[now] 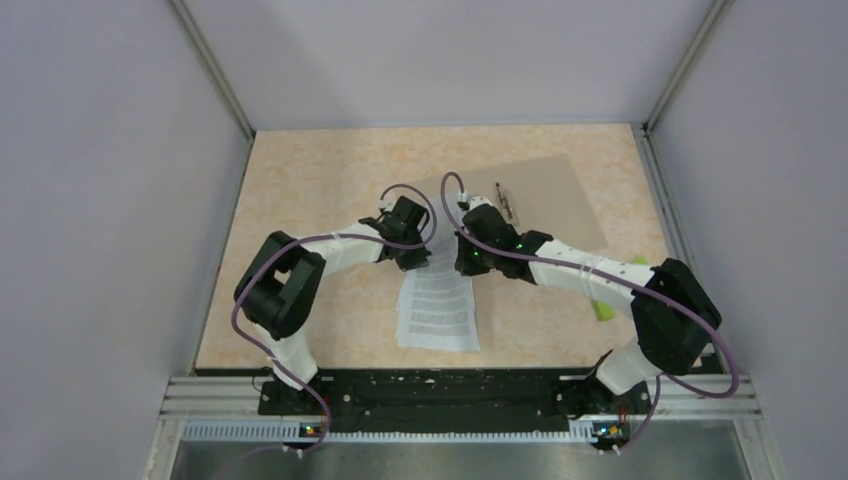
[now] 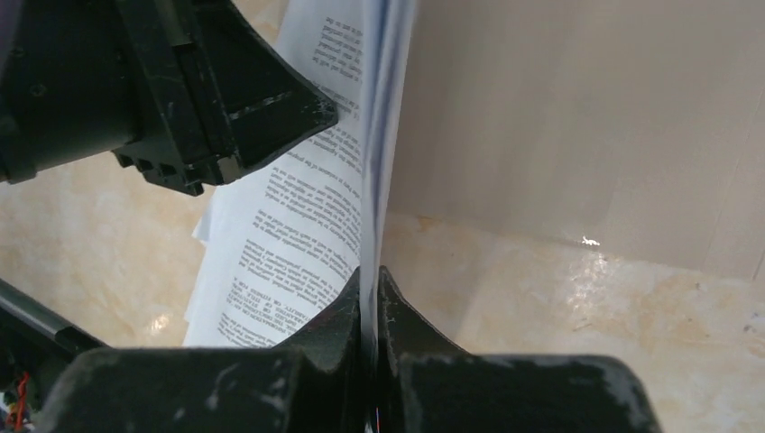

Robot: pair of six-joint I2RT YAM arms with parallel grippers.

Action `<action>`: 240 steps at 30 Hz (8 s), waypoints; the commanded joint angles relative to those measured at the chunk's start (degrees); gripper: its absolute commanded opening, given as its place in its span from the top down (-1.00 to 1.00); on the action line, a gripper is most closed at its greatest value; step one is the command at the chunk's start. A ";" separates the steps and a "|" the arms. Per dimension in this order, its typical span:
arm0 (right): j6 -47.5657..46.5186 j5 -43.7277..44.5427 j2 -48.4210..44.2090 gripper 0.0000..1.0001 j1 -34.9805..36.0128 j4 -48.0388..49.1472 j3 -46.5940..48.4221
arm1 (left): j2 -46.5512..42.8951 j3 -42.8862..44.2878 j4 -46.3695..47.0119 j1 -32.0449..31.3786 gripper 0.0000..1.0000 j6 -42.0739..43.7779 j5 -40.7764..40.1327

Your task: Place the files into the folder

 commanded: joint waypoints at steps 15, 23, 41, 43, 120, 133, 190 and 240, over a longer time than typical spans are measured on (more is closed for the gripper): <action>-16.40 7.93 -9.20 1.00 0.28 12.70 -7.75 | -11.51 0.61 1.97 4.68 0.17 14.65 0.51; -23.46 0.95 -18.73 1.00 0.43 20.10 -9.90 | -19.49 -5.94 20.13 16.79 -0.37 28.11 28.61; -29.57 3.30 -27.97 1.00 6.18 4.40 7.77 | -32.99 -18.60 68.58 24.80 -0.64 31.34 43.45; -29.69 3.72 -28.66 1.00 7.18 2.28 10.01 | -32.44 -17.97 70.62 25.19 -0.64 31.06 44.63; -31.65 -5.32 -40.82 1.00 7.88 -4.59 19.95 | -19.59 8.34 86.57 14.64 -0.64 2.80 71.53; -30.63 2.82 -40.61 1.00 7.85 -2.28 14.95 | -20.67 5.90 83.70 14.50 0.38 3.17 71.42; -19.38 2.31 -29.63 0.29 -7.64 45.71 -28.39 | -21.68 -25.62 65.48 3.31 0.06 46.56 26.23; -17.71 -5.42 -33.22 0.07 -10.80 47.79 -33.89 | -25.05 -26.17 62.79 2.65 -0.05 45.56 28.05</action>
